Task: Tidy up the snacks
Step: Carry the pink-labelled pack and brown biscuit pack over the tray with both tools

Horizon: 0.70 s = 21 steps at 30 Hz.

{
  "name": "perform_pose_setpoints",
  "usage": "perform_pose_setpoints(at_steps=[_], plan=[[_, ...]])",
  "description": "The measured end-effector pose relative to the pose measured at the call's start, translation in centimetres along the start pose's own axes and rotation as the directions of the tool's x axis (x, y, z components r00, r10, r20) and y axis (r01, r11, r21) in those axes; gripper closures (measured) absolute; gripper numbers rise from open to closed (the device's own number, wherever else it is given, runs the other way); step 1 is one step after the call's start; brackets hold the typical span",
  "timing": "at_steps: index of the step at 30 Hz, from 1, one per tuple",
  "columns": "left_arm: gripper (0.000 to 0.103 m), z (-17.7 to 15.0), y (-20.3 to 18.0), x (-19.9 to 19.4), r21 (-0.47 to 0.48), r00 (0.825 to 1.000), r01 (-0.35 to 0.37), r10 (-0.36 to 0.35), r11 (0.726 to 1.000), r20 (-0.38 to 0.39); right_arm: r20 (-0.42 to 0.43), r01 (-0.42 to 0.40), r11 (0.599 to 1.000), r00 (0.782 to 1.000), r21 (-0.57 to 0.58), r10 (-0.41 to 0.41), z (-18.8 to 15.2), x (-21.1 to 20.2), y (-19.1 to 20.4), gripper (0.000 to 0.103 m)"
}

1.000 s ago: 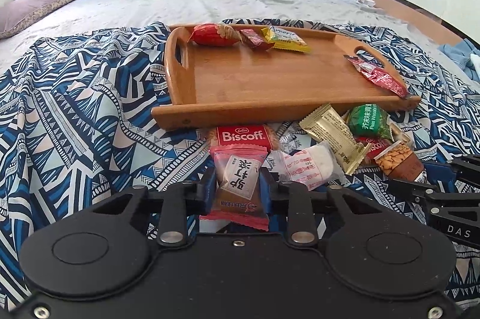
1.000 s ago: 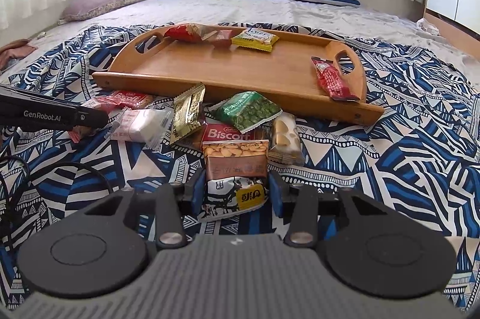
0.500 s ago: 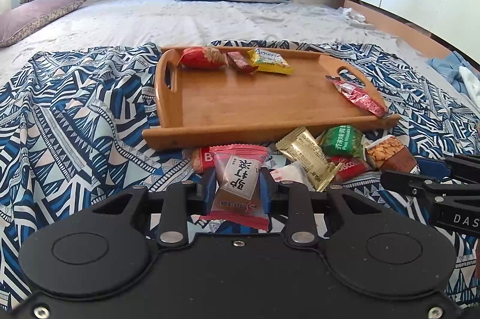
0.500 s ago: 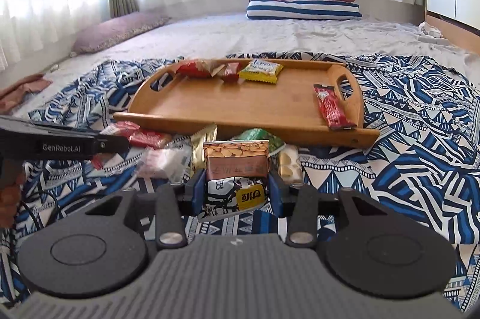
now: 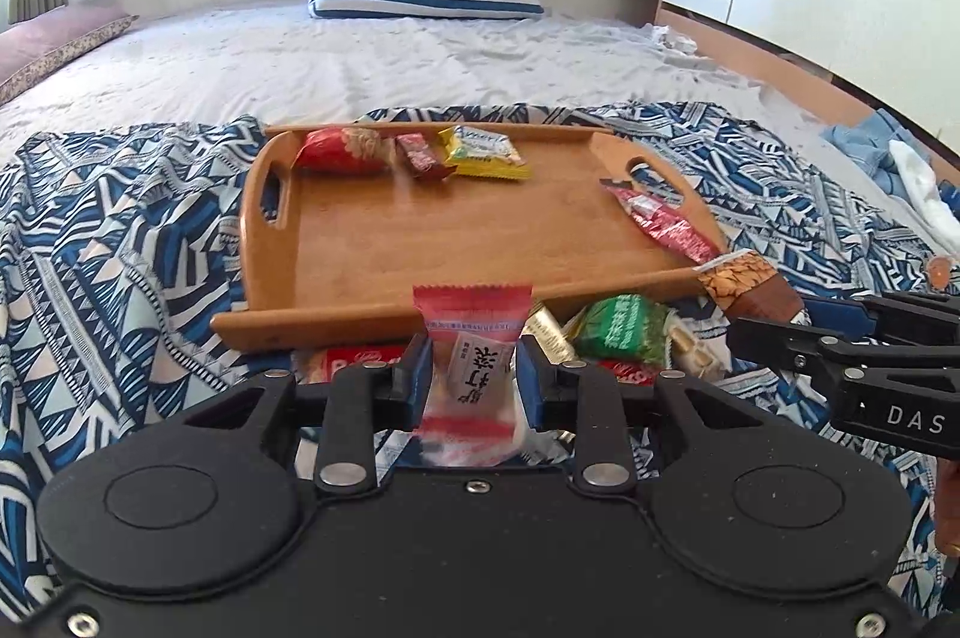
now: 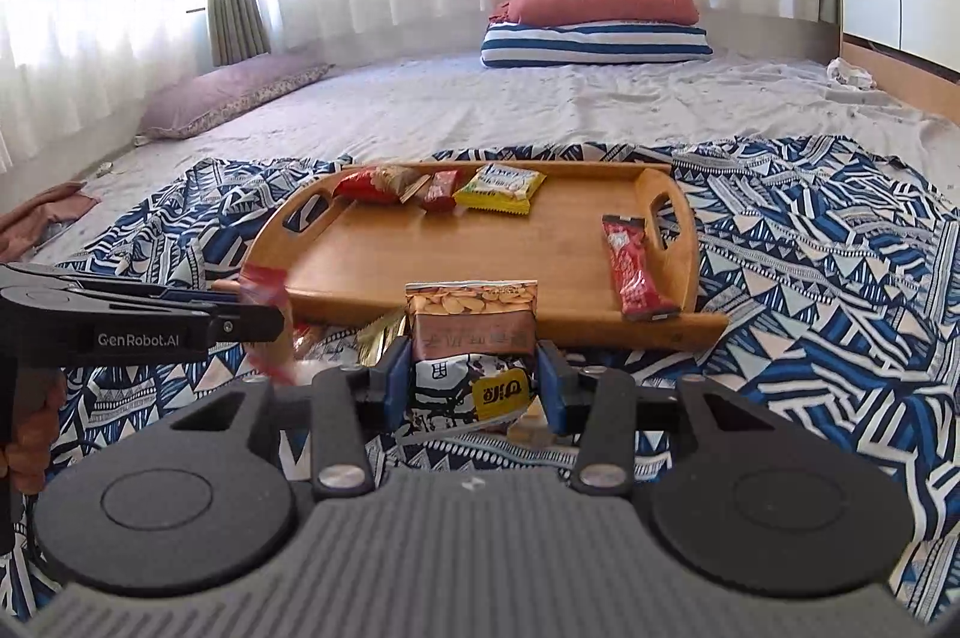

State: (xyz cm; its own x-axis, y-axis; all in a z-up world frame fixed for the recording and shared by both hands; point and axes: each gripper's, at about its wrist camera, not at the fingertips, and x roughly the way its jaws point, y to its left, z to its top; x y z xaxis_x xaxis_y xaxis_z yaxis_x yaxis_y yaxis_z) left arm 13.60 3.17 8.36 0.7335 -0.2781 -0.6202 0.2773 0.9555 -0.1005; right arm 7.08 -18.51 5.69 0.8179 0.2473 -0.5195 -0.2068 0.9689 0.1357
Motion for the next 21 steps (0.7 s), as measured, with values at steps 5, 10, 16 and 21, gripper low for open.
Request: perform_pose_setpoints(at_steps=[5,10,16,21], plan=[[0.080,1.5,-0.9,0.0,0.017,0.999,0.018,-0.018,1.000,0.036,0.022,0.006,1.000,1.000,0.012,-0.006,1.1,0.3,-0.9,0.056],[0.077,2.0,-1.3,0.3,0.030,0.999,0.005,-0.006,1.000,0.040,0.024,0.012,1.000,1.000,0.012,-0.013,1.6,0.7,-1.5,0.056],[0.053,0.5,-0.7,2.8,0.018,0.998,-0.018,0.019,1.000,-0.057,0.001,0.009,1.000,1.000,0.013,-0.009,0.8,1.2,-1.5,0.056],[0.050,0.2,-0.7,4.7,0.053,0.995,-0.064,0.068,0.997,-0.076,-0.025,-0.004,1.000,1.000,0.025,0.004,0.1,1.8,-1.4,0.056]])
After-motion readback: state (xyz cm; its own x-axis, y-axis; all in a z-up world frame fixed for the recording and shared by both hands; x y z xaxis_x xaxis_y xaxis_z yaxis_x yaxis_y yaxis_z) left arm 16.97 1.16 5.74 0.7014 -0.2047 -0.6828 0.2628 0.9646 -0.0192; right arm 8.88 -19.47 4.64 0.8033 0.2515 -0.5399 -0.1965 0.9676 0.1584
